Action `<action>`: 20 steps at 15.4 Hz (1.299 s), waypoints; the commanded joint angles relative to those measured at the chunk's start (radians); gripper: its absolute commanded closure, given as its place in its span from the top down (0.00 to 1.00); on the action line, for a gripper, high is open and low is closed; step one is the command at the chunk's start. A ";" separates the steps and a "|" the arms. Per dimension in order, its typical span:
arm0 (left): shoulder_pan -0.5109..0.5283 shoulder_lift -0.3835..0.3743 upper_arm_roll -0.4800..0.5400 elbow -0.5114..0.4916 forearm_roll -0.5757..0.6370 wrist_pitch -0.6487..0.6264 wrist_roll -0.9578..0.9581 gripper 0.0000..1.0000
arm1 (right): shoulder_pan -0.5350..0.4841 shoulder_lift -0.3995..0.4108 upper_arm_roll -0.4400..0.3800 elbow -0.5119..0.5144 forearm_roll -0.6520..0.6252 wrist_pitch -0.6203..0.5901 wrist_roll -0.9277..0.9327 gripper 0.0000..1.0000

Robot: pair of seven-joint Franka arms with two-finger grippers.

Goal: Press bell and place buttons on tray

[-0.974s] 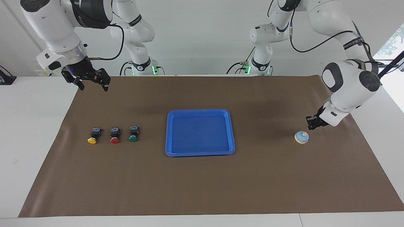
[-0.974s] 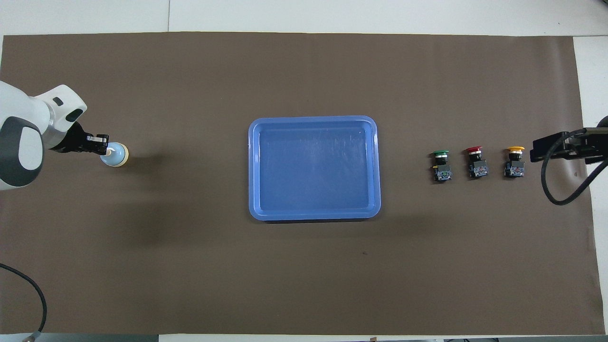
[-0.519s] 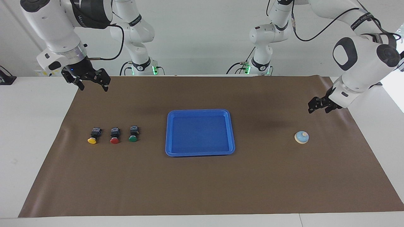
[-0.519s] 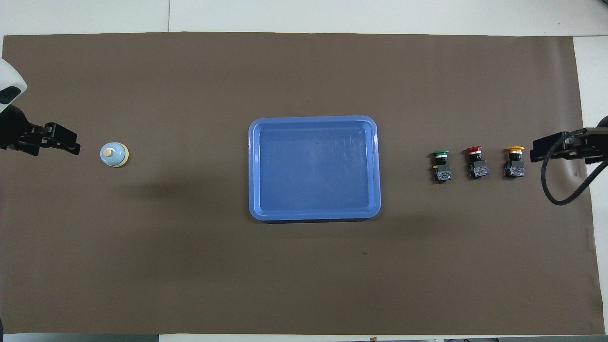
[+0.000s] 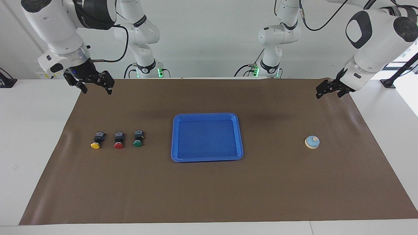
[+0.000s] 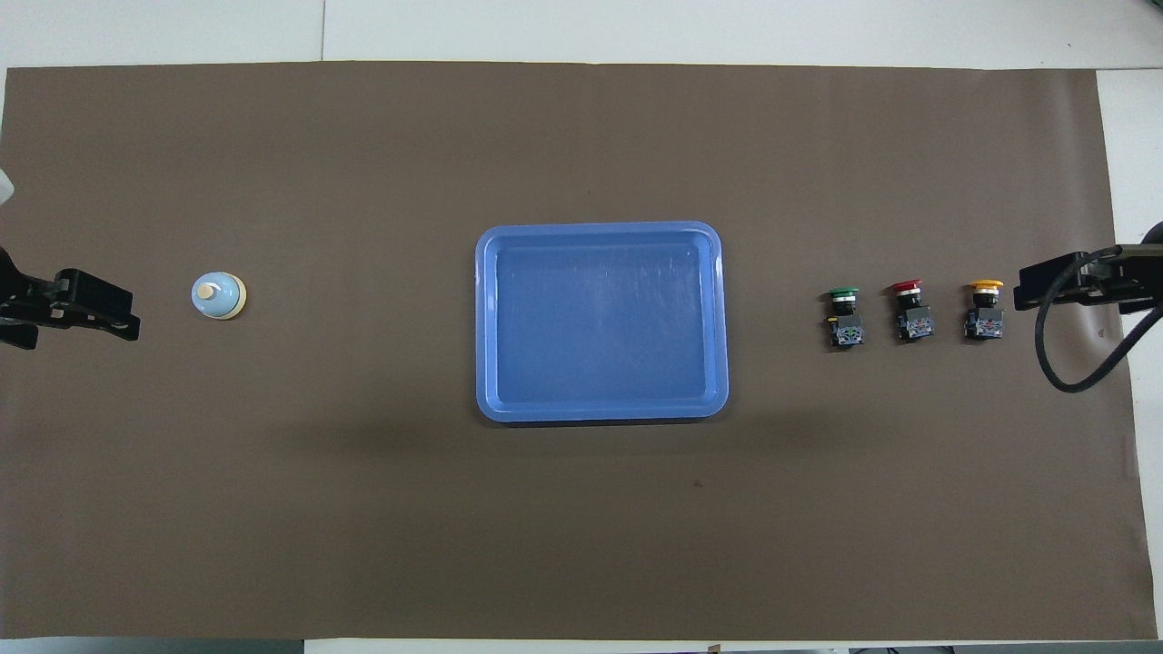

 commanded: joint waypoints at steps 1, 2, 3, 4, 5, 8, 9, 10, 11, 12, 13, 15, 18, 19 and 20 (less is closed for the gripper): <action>0.000 0.004 0.008 -0.006 -0.017 0.008 -0.020 1.00 | -0.012 -0.016 0.011 -0.017 -0.005 -0.006 0.001 1.00; 0.000 0.015 0.009 0.004 -0.027 0.008 -0.020 1.00 | -0.012 -0.016 0.011 -0.017 -0.005 -0.006 0.001 1.00; 0.002 0.018 0.009 0.004 -0.027 0.011 -0.020 1.00 | -0.012 -0.016 0.009 -0.017 -0.005 -0.006 0.001 1.00; 0.002 0.027 0.008 0.004 -0.024 0.010 -0.020 1.00 | -0.012 -0.016 0.009 -0.016 -0.005 -0.006 0.001 1.00; 0.000 0.029 0.006 0.006 -0.016 -0.007 -0.020 1.00 | -0.012 -0.017 0.011 -0.017 -0.005 -0.006 0.001 1.00; -0.001 0.055 -0.014 0.069 -0.014 -0.036 -0.020 1.00 | -0.012 -0.016 0.009 -0.017 -0.005 -0.006 0.001 1.00; -0.001 0.057 -0.021 0.075 -0.013 -0.042 -0.020 1.00 | -0.015 -0.016 0.011 -0.016 -0.005 -0.006 0.001 1.00; -0.003 0.054 -0.023 0.072 -0.014 -0.035 -0.020 1.00 | -0.016 -0.017 0.009 -0.017 -0.005 -0.006 0.001 1.00; -0.006 0.052 -0.023 0.069 -0.014 -0.033 -0.016 1.00 | -0.016 -0.016 0.009 -0.017 -0.005 -0.006 0.001 1.00; -0.006 0.052 -0.023 0.069 -0.014 -0.030 -0.010 1.00 | -0.015 -0.016 0.011 -0.017 -0.005 -0.006 0.001 1.00; -0.006 0.052 -0.023 0.069 -0.014 -0.021 -0.004 1.00 | -0.012 -0.017 0.009 -0.017 -0.005 -0.006 0.001 1.00; -0.006 0.055 -0.024 0.067 -0.013 0.037 0.015 1.00 | -0.021 -0.019 0.009 -0.022 -0.005 -0.002 -0.013 1.00; -0.010 0.049 -0.024 0.060 -0.007 0.044 0.035 1.00 | -0.061 -0.053 0.008 -0.127 -0.004 0.109 -0.131 1.00; -0.010 0.034 -0.024 0.044 -0.007 0.047 0.033 1.00 | -0.090 -0.072 0.008 -0.182 -0.002 0.179 -0.149 1.00; -0.006 0.024 -0.024 0.035 -0.007 0.050 0.030 1.00 | -0.097 -0.073 0.008 -0.207 -0.001 0.218 -0.157 1.00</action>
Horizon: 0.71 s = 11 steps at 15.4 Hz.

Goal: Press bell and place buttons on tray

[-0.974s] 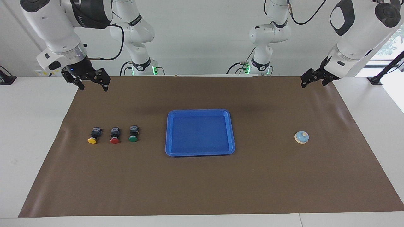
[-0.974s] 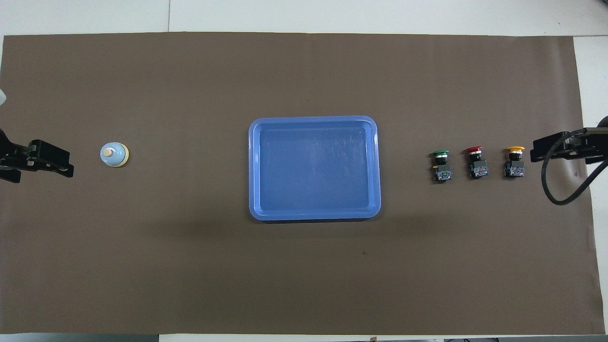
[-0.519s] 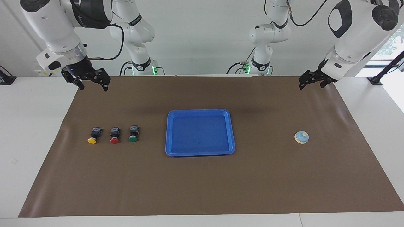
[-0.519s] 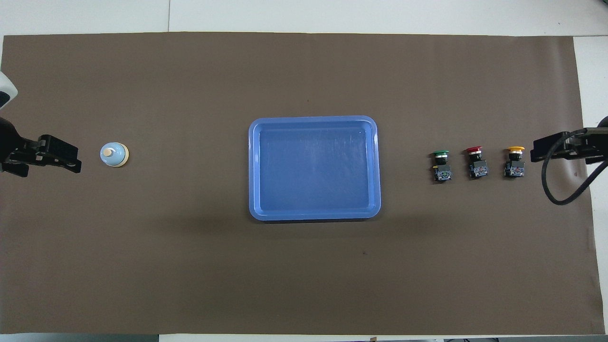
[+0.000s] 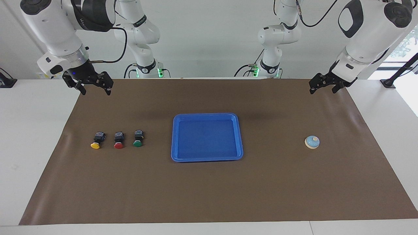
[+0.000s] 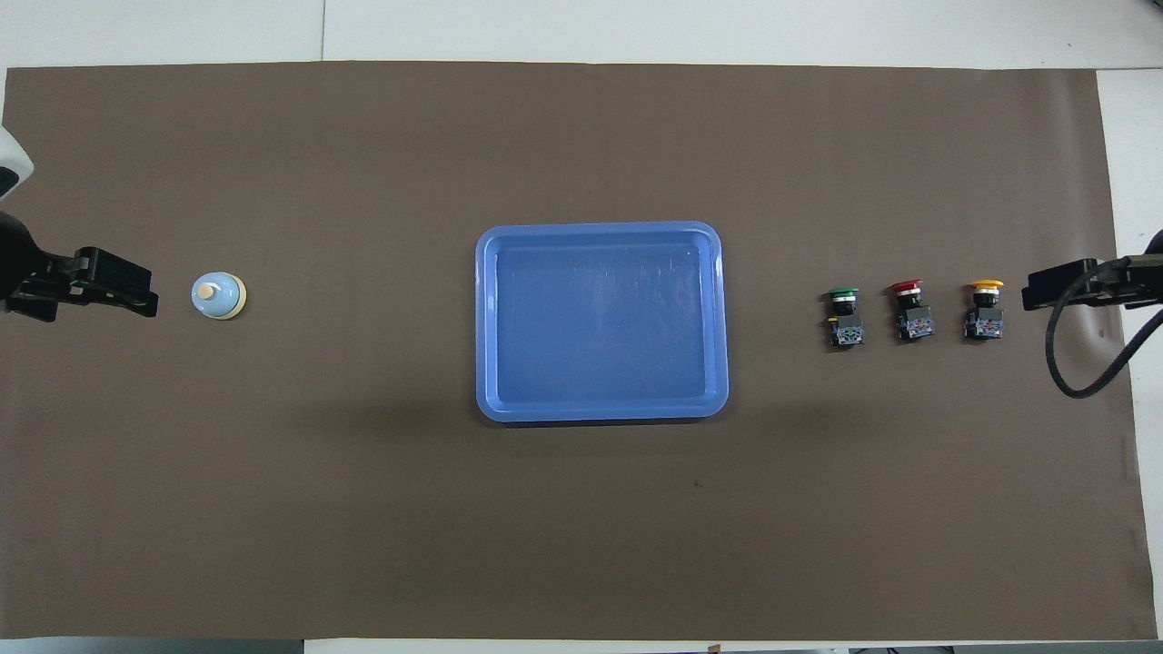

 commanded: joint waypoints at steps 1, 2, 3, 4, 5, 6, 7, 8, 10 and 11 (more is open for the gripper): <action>-0.006 -0.013 0.005 -0.006 0.002 0.013 0.012 1.00 | -0.057 -0.040 0.010 -0.118 0.000 0.112 -0.054 1.00; -0.008 -0.013 0.005 -0.006 0.002 0.013 0.012 1.00 | -0.081 -0.009 0.010 -0.118 0.000 0.120 -0.061 1.00; -0.008 -0.013 0.005 -0.006 0.002 0.012 0.010 1.00 | -0.101 0.020 0.010 -0.118 0.004 0.149 -0.089 1.00; -0.005 -0.013 0.005 -0.006 0.002 0.012 0.010 1.00 | -0.114 0.046 0.010 -0.118 0.006 0.184 -0.120 1.00; -0.002 -0.013 0.005 -0.006 0.002 0.012 0.010 1.00 | -0.124 0.077 0.010 -0.118 0.007 0.220 -0.133 1.00; 0.001 -0.013 0.005 -0.006 0.002 0.012 0.010 1.00 | -0.128 0.107 0.010 -0.123 0.007 0.249 -0.134 1.00; 0.003 -0.013 0.005 -0.006 0.002 0.012 0.010 1.00 | -0.128 0.135 0.010 -0.127 0.007 0.276 -0.134 1.00; 0.003 -0.013 0.006 -0.006 0.002 0.012 0.010 1.00 | -0.128 0.161 0.010 -0.138 0.007 0.313 -0.132 1.00; 0.001 -0.013 0.005 -0.006 0.002 0.012 0.010 1.00 | -0.128 0.192 0.010 -0.187 0.009 0.417 -0.128 1.00; 0.001 -0.013 0.005 -0.006 0.002 0.012 0.010 1.00 | -0.128 0.192 0.010 -0.224 0.009 0.466 -0.118 1.00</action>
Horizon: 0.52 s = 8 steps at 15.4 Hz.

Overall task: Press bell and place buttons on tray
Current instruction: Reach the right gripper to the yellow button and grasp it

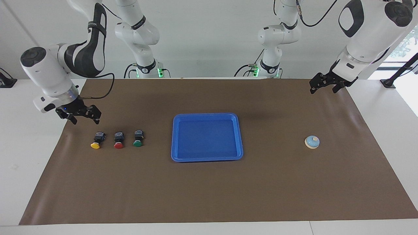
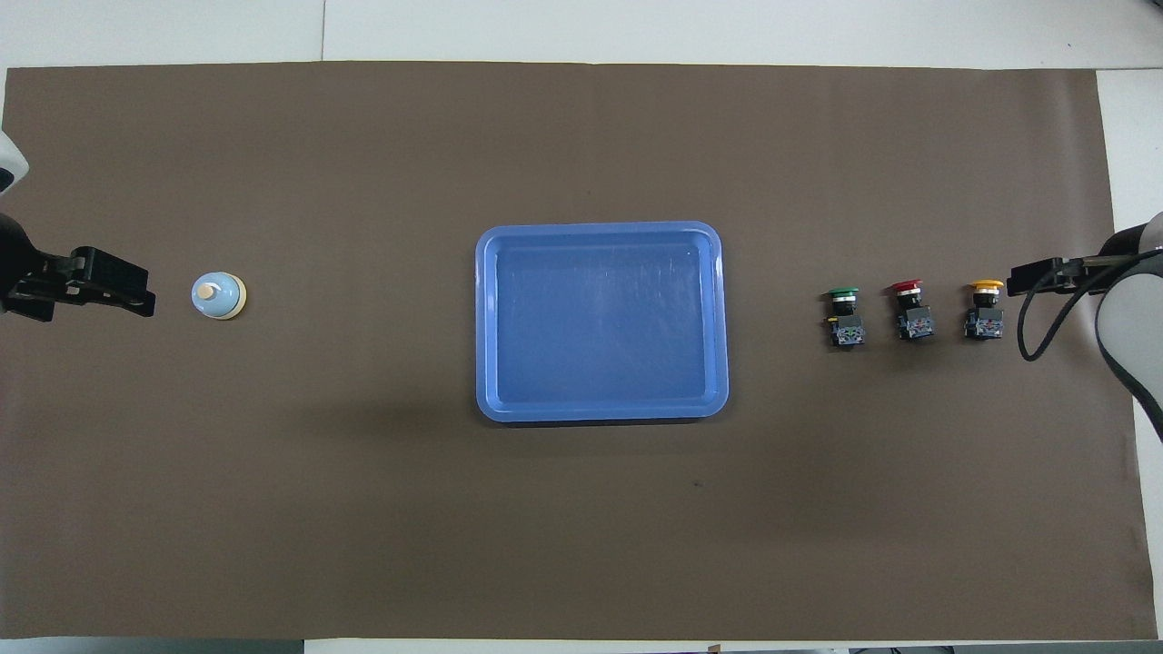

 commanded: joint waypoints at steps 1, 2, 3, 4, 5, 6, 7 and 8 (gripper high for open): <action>0.000 -0.011 0.002 -0.006 0.002 0.010 0.010 1.00 | -0.012 0.001 0.010 -0.100 0.008 0.125 0.002 1.00; 0.000 -0.011 0.002 -0.006 0.002 0.010 0.010 1.00 | -0.014 0.003 0.010 -0.135 0.008 0.153 0.005 1.00; 0.000 -0.011 0.002 -0.006 0.002 0.010 0.010 1.00 | -0.015 0.007 0.010 -0.156 0.008 0.173 0.006 1.00; 0.002 -0.011 0.002 -0.006 0.002 0.010 0.010 1.00 | -0.021 0.013 0.010 -0.166 0.008 0.174 0.002 1.00; 0.000 -0.011 0.003 -0.006 0.002 0.010 0.010 1.00 | -0.035 0.027 0.010 -0.170 0.008 0.174 -0.005 1.00; 0.000 -0.011 0.002 -0.006 0.002 0.010 0.010 1.00 | -0.049 0.033 0.011 -0.181 0.006 0.173 -0.010 1.00; 0.000 -0.011 0.002 -0.006 0.002 0.010 0.010 1.00 | -0.052 0.037 0.010 -0.193 0.008 0.173 -0.023 1.00; 0.000 -0.011 0.002 -0.007 0.002 0.010 0.010 1.00 | -0.058 0.041 0.010 -0.201 0.008 0.174 -0.033 1.00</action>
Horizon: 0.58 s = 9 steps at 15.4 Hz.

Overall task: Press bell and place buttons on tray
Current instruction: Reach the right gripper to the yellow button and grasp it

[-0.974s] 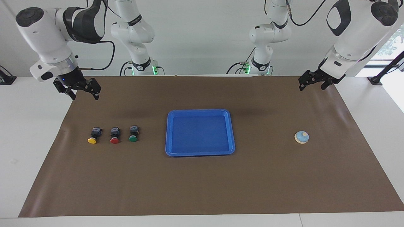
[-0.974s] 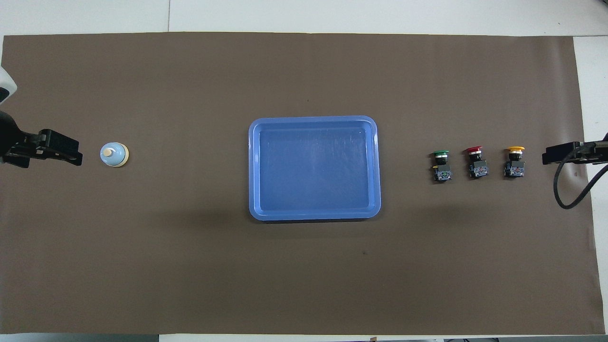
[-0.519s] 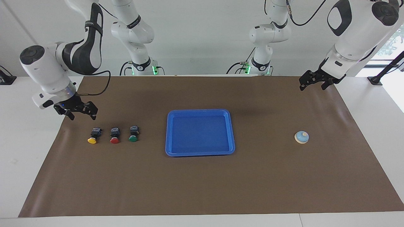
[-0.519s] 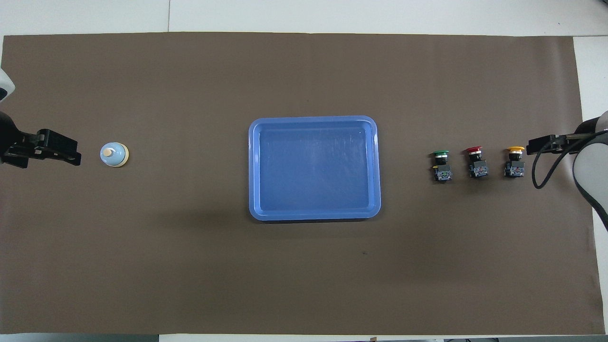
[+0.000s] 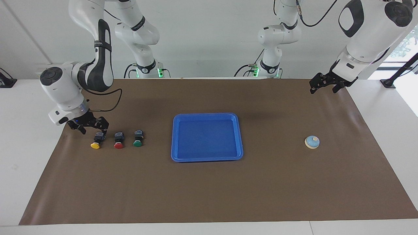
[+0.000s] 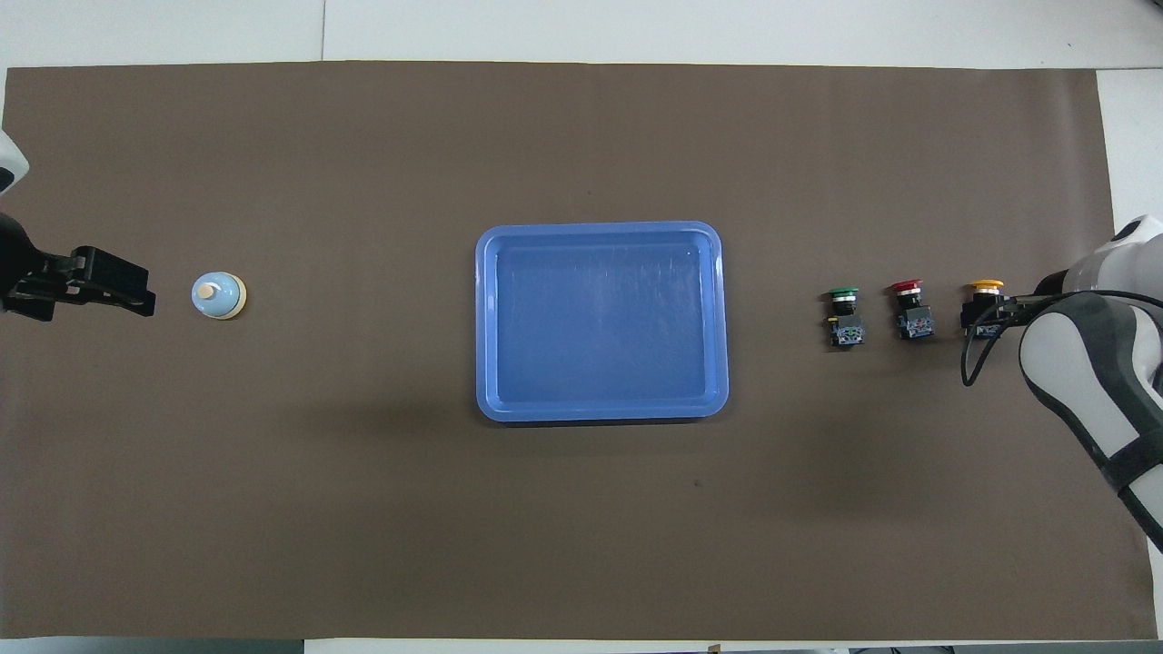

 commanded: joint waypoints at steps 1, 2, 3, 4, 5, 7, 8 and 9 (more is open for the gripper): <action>0.000 -0.011 0.003 -0.006 0.002 0.010 0.010 1.00 | -0.034 0.009 0.011 -0.030 0.007 0.023 -0.031 1.00; 0.002 -0.011 0.003 -0.006 0.002 0.010 0.010 1.00 | -0.039 0.023 0.011 -0.028 0.007 0.034 -0.030 1.00; 0.000 -0.011 0.003 -0.006 0.002 0.010 0.010 1.00 | -0.039 0.040 0.011 -0.028 0.007 0.057 -0.025 1.00; 0.000 -0.011 0.002 -0.007 0.002 0.010 0.010 1.00 | -0.041 0.058 0.011 -0.025 0.007 0.071 -0.022 1.00; 0.000 -0.011 0.002 -0.006 0.002 0.010 0.010 1.00 | -0.041 0.084 0.011 -0.016 0.009 0.081 -0.022 1.00; 0.000 -0.011 0.002 -0.006 0.002 0.010 0.010 1.00 | -0.036 0.114 0.012 0.015 0.010 0.095 -0.017 1.00; 0.000 -0.011 0.002 -0.007 0.002 0.010 0.010 1.00 | -0.030 0.123 0.012 0.030 0.010 0.094 -0.004 1.00; 0.000 -0.011 0.002 -0.006 0.002 0.010 0.010 1.00 | -0.028 0.125 0.012 0.033 0.010 0.095 0.003 1.00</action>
